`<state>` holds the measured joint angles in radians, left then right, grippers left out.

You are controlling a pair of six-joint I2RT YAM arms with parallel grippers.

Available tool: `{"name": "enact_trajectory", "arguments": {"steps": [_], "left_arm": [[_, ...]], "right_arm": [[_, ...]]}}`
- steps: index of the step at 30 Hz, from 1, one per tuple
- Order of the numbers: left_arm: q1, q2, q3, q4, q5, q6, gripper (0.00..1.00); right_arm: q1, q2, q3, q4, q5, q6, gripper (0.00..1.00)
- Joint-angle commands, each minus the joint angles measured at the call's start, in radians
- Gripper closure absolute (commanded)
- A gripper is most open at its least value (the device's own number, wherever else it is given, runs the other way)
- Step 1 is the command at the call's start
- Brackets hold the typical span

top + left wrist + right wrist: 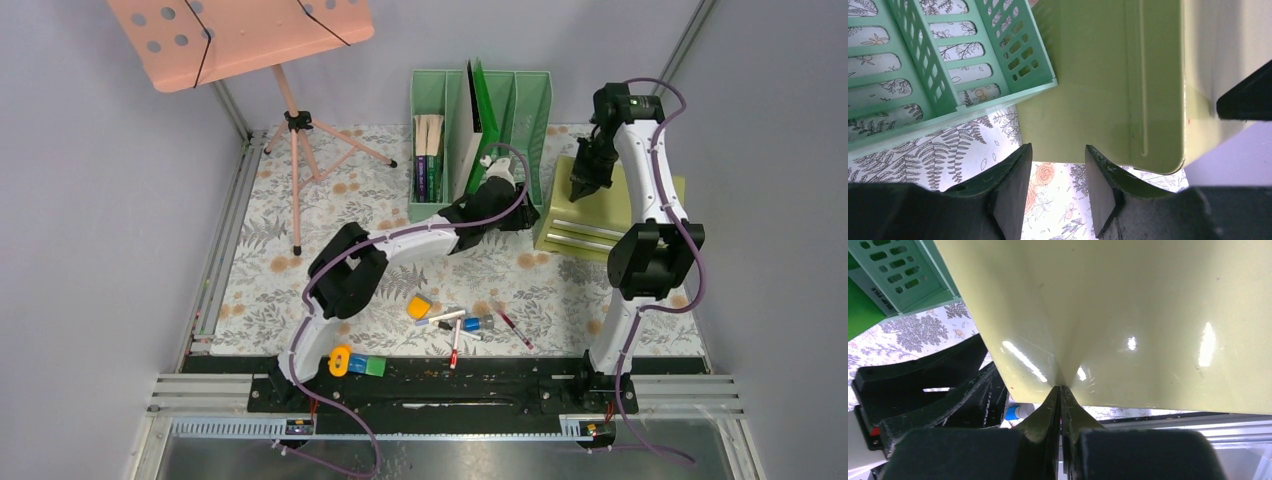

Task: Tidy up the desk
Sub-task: Open the drawer in the storage box.

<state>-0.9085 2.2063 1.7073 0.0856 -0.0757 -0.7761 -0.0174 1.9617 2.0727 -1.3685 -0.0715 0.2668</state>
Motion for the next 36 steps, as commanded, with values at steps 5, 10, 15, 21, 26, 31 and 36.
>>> {"name": "enact_trajectory", "arguments": {"steps": [5, 10, 15, 21, 26, 31, 36], "left_arm": [[-0.027, -0.077, -0.029, 0.137, 0.043, 0.033, 0.54], [-0.055, -0.129, -0.136, 0.213, 0.089, -0.022, 0.54], [-0.08, -0.157, -0.224, 0.285, 0.125, -0.106, 0.57], [-0.089, -0.059, -0.115, 0.257, 0.145, -0.144, 0.67], [-0.091, 0.041, -0.023, 0.238, 0.116, -0.193, 0.75], [-0.093, 0.118, 0.045, 0.206, 0.045, -0.225, 0.8], [-0.084, 0.133, 0.074, 0.167, -0.068, -0.26, 0.81]], "right_arm": [[-0.001, -0.032, 0.152, 0.034, 0.099, -0.002, 1.0], [-0.014, -0.105, 0.044, 0.124, 0.08, 0.021, 1.0], [-0.099, -0.241, -0.198, 0.296, -0.021, 0.087, 0.99], [-0.169, -0.379, -0.356, 0.385, -0.074, 0.11, 0.98], [-0.19, -0.446, -0.404, 0.401, -0.073, 0.112, 0.98], [-0.204, -0.484, -0.435, 0.417, -0.064, 0.113, 0.97], [-0.214, -0.53, -0.477, 0.444, -0.054, 0.118, 0.96]]}}
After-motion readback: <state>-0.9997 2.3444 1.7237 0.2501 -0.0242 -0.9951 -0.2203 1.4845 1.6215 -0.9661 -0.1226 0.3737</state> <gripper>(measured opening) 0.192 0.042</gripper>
